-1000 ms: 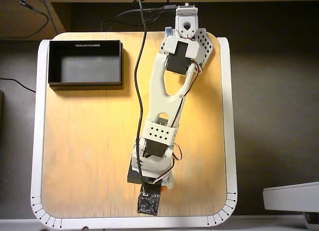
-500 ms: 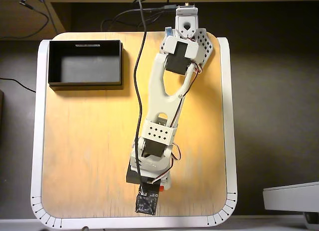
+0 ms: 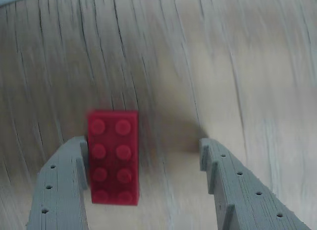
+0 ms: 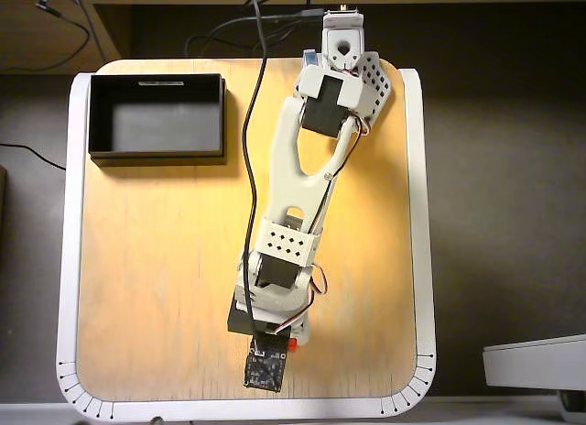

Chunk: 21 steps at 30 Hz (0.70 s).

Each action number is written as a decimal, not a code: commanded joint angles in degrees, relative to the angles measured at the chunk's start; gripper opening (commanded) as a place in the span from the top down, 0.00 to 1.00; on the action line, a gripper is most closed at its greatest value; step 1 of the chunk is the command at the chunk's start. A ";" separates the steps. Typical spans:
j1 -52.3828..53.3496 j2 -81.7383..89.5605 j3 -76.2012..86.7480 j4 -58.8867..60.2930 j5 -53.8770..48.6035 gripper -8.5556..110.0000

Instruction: Grasp a lego block and put it in the bin.

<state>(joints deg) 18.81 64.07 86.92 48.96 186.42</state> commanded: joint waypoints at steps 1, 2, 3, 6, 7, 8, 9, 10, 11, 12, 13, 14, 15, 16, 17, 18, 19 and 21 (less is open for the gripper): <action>-0.26 1.49 -5.89 2.55 -0.88 0.76; -0.35 1.49 -5.89 2.55 -0.97 0.76; -0.35 1.49 -5.89 2.55 -0.97 0.76; -0.35 1.49 -5.89 2.55 -0.97 0.79; -0.35 1.49 -5.89 2.55 -0.97 0.81; -0.35 1.49 -5.89 2.55 -0.97 0.82; -0.35 1.49 -5.89 2.55 -0.97 0.84; -0.35 1.49 -5.98 2.55 -0.97 0.84; -0.35 1.49 -5.98 2.55 -0.97 0.85; -0.35 1.49 -5.98 2.55 -0.97 0.86; -0.35 1.58 -5.98 2.55 -0.97 0.86; -0.26 1.58 -5.98 2.55 -0.97 0.87; -0.26 1.58 -5.98 2.55 -0.88 0.87; -0.18 1.58 -5.98 2.46 -0.88 0.88; -0.18 1.67 -5.98 2.46 -0.88 0.89; -0.09 1.67 -5.98 2.46 -0.88 0.90; -0.09 1.76 -5.98 2.46 -0.88 0.90; 0.18 2.02 -5.98 2.46 -1.05 0.93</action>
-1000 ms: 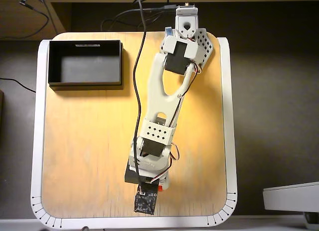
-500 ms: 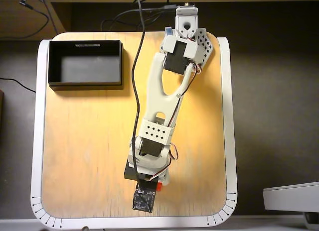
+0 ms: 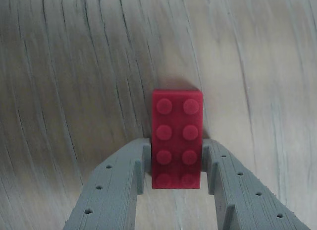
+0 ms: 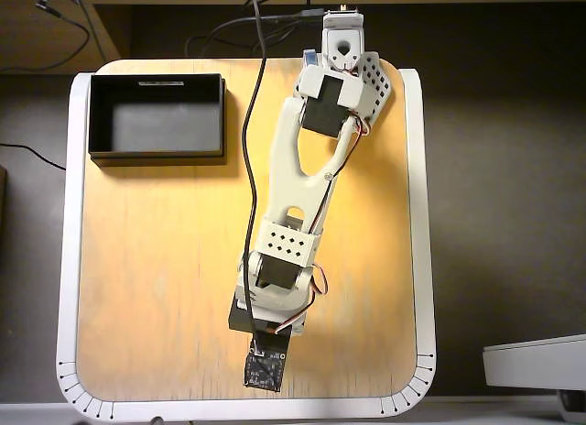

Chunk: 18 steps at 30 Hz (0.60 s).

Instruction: Grasp a lego block and put it in the bin.

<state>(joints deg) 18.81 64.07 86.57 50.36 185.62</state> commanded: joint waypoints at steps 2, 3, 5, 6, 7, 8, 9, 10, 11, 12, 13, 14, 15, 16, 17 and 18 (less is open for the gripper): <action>0.44 2.72 -5.63 1.14 -0.70 0.93; 0.62 3.34 -5.63 1.14 -0.97 0.93; 1.23 4.83 -5.54 1.58 -1.05 0.93; 1.58 5.80 -5.54 2.29 -0.88 0.93; 2.02 6.94 -5.54 2.99 -0.79 0.93; 2.46 8.17 -5.54 3.60 -0.79 0.93; 2.90 9.40 -5.54 4.13 -0.88 0.93; 3.52 10.81 -5.54 4.66 -1.14 0.93; 4.04 12.22 -5.54 5.19 -1.41 0.93; 4.66 13.71 -5.54 5.71 -1.93 0.93; 5.36 15.38 -5.54 6.33 -2.29 0.93; 6.06 17.05 -5.54 7.12 -2.64 0.93; 6.86 18.81 -5.54 7.65 -3.43 0.93; 7.65 20.57 -5.54 8.17 -4.13 0.93; 8.53 22.50 -5.54 8.88 -4.83 0.93; 9.49 24.35 -5.54 9.40 -5.89 0.93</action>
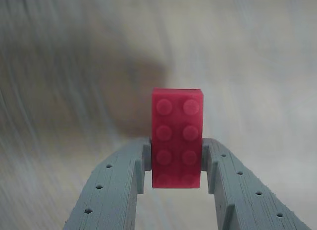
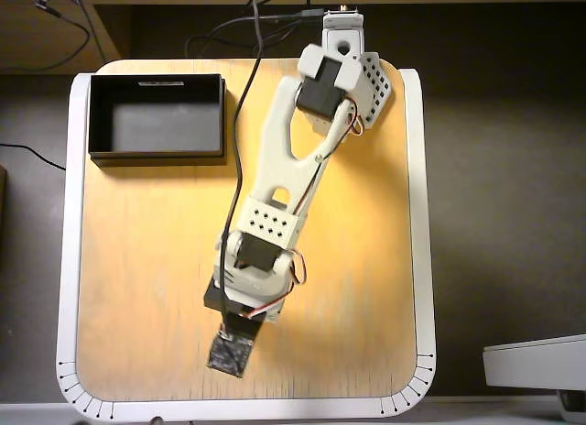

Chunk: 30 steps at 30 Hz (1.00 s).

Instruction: Grasp a lego block and put it in the bin.

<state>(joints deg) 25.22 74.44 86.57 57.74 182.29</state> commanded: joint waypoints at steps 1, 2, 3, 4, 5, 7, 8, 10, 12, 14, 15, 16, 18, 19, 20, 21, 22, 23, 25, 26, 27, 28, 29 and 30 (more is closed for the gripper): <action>4.13 15.82 -5.54 2.46 -3.60 0.93; 5.36 17.75 -5.54 3.16 -4.39 0.93; 6.59 19.60 -5.54 3.87 -5.54 0.93; 8.09 21.36 -5.45 4.57 -6.24 0.93; 9.58 23.03 -5.45 5.71 -6.24 0.93; 12.92 26.19 -5.45 8.35 -5.63 0.93; 14.77 27.51 -5.45 9.40 -5.54 0.93; 18.37 30.06 -5.45 11.95 -5.10 0.93; 22.41 32.34 -5.45 13.97 -4.66 0.93; 26.54 34.37 -5.45 16.26 -2.99 0.93; 28.56 35.24 -5.45 16.61 -2.81 0.93; 30.41 35.95 -5.45 16.79 -3.16 0.93; 33.75 37.18 -5.45 17.67 -3.52 0.93; 35.33 37.53 -5.45 18.37 -3.34 0.93; 37.00 37.79 -5.45 19.25 -3.25 0.93; 38.76 37.97 -5.45 20.48 -2.64 0.93; 40.52 38.06 -5.45 21.88 -1.93 0.93; 42.28 38.06 -5.45 23.20 -1.49 0.93; 46.14 38.06 -5.27 26.46 0.44 0.93; 47.99 38.06 -5.27 28.13 1.85 0.93; 49.92 38.06 -5.19 29.53 3.08 0.93; 51.59 38.06 -4.92 30.41 4.04 0.93; 53.00 38.06 -4.57 30.59 4.31 0.93; 54.14 38.06 -4.13 30.59 4.39 0.92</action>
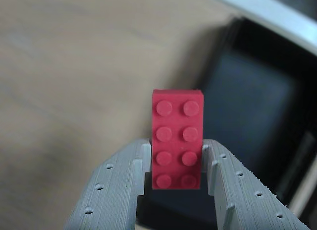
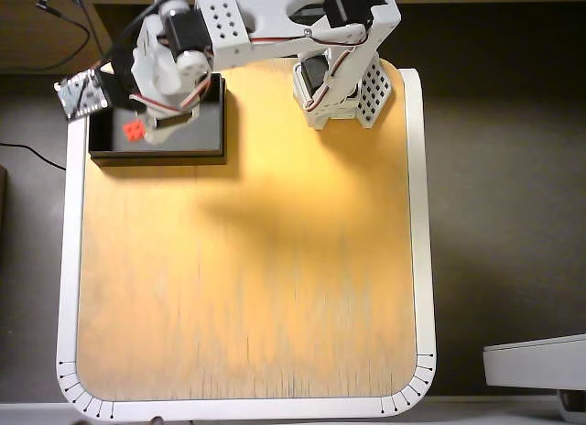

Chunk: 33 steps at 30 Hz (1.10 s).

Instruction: Grasp a lego block and put it in the bin.

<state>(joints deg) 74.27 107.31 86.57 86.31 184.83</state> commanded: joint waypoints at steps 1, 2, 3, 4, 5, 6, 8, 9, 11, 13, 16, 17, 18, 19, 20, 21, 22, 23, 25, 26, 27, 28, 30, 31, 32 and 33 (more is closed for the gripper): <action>6.06 5.19 -3.78 1.93 1.85 0.92; 6.94 5.19 -3.34 1.93 1.85 0.92; 7.91 5.19 -2.72 1.85 1.85 0.92; 8.79 5.10 -2.02 1.76 2.20 0.92; 9.58 5.10 -0.97 1.23 2.55 0.92; 10.02 5.10 0.70 -0.26 2.37 0.92; 10.72 5.10 4.39 -4.31 1.85 0.92; 11.16 5.10 6.50 -6.59 2.02 0.92; 11.87 5.10 10.55 -11.34 2.11 0.93; 12.57 5.01 13.97 -15.29 2.37 0.93; 12.83 3.87 16.44 -18.72 1.85 0.93; 12.83 3.43 16.79 -19.51 1.67 0.93; 12.83 3.08 17.23 -20.21 1.41 0.93; 12.83 2.99 18.19 -21.36 1.32 0.93; 12.83 2.99 19.25 -22.59 1.32 0.93; 12.83 2.99 20.39 -23.64 1.41 0.93; 12.83 2.99 21.53 -24.87 1.32 0.93; 12.83 2.99 22.85 -26.54 1.23 0.93; 12.83 2.99 25.31 -29.71 1.32 0.93; 12.83 2.99 26.28 -30.94 1.41 0.93; 12.83 2.99 27.16 -31.82 1.49 0.93; 12.83 2.90 27.77 -32.17 1.67 0.93; 12.83 2.81 28.39 -32.52 1.67 0.93; 12.74 2.81 28.48 -32.52 1.76 0.93; 12.74 2.81 28.56 -32.52 1.76 0.93; 12.74 2.81 28.65 -32.52 1.76 0.93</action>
<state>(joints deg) 86.22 107.31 116.10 55.72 186.77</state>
